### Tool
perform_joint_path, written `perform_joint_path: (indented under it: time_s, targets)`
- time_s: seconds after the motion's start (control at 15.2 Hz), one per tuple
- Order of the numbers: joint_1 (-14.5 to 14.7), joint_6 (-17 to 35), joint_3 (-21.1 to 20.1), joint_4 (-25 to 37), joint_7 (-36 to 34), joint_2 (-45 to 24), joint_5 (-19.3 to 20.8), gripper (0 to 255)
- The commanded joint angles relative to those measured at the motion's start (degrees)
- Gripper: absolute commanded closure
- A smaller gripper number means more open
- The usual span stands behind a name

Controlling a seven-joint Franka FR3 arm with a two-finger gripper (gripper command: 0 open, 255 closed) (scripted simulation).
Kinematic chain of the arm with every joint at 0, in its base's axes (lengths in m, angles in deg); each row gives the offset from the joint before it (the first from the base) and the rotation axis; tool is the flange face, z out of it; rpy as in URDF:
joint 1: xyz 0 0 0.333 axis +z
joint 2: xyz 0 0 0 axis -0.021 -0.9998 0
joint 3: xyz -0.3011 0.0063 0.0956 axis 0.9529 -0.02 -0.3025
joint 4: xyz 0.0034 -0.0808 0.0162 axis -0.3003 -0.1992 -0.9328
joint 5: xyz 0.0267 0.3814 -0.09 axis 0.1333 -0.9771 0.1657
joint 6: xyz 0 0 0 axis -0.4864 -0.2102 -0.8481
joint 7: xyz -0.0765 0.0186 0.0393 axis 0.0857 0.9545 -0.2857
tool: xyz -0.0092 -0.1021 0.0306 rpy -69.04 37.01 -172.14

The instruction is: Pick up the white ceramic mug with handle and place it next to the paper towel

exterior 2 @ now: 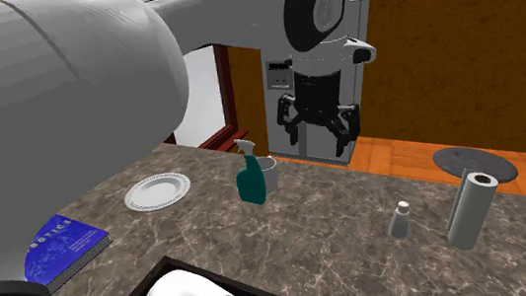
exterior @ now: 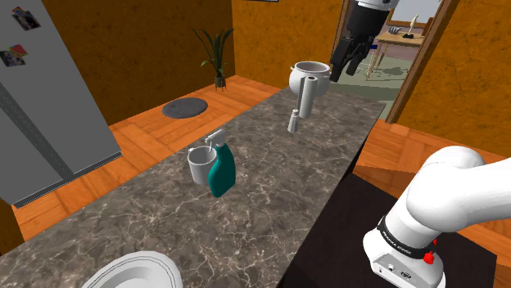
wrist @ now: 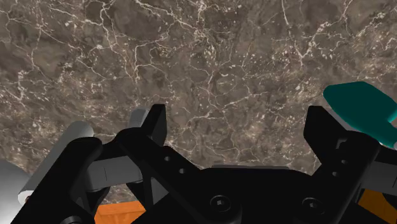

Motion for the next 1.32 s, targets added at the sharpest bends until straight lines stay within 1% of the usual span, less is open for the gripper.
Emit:
perform_joint_path:
  time_s: [0.0,0.33,0.59,0.92,1.25]
  targets:
    - [0.0,0.0,0.0,0.0,0.0,0.0,0.0,0]
    - [1.4,6.4,-4.0,-0.9,-3.5,-6.5,-1.9,0]
    - [2.5,11.3,-7.0,-0.4,-6.2,-12.7,-3.0,0]
    - [3.6,16.8,-10.6,1.8,-9.6,-21.5,-3.6,0]
    - [4.5,21.4,-14.0,5.7,-13.3,-31.1,-3.0,0]
